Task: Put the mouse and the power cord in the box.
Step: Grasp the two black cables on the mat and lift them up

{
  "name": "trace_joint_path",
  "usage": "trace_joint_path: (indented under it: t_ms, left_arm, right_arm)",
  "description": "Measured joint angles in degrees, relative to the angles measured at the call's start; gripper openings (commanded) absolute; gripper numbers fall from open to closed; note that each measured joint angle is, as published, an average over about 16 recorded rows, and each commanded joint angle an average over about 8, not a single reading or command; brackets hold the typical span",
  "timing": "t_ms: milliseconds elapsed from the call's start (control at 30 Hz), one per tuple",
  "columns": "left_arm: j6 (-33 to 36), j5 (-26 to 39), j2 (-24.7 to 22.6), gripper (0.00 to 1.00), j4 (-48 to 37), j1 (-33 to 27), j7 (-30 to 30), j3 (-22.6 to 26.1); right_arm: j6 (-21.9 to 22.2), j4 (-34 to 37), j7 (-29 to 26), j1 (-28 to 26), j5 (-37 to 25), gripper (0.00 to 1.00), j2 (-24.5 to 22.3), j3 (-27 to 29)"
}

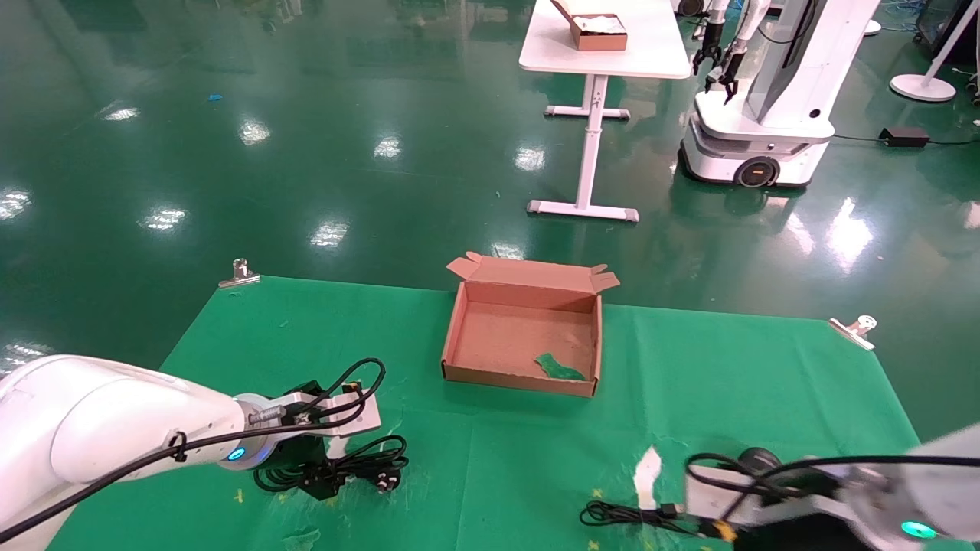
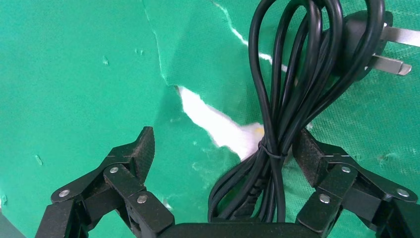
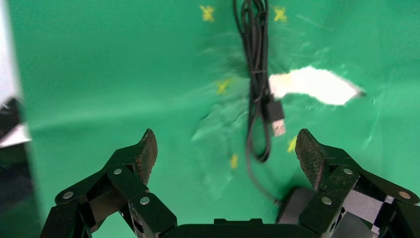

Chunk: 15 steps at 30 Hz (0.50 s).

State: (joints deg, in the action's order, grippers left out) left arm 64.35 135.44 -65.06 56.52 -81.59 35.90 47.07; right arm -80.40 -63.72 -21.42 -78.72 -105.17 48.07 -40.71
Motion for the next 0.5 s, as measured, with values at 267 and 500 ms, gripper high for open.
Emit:
trace_joint_path:
  t_ms: [267, 500]
  left_arm:
    - [0.0, 0.0, 0.0, 1.0, 0.0, 0.0, 0.0, 0.0]
    - [0.0, 0.0, 0.0, 0.89, 0.0, 0.0, 0.0, 0.0]
  right_arm:
    - [4.0, 12.7, 5.5, -4.2, -5.6, 1.0, 8.9, -2.8]
    - [7.0, 23.8, 10.1, -7.5, -7.7, 0.67, 14.5, -4.0]
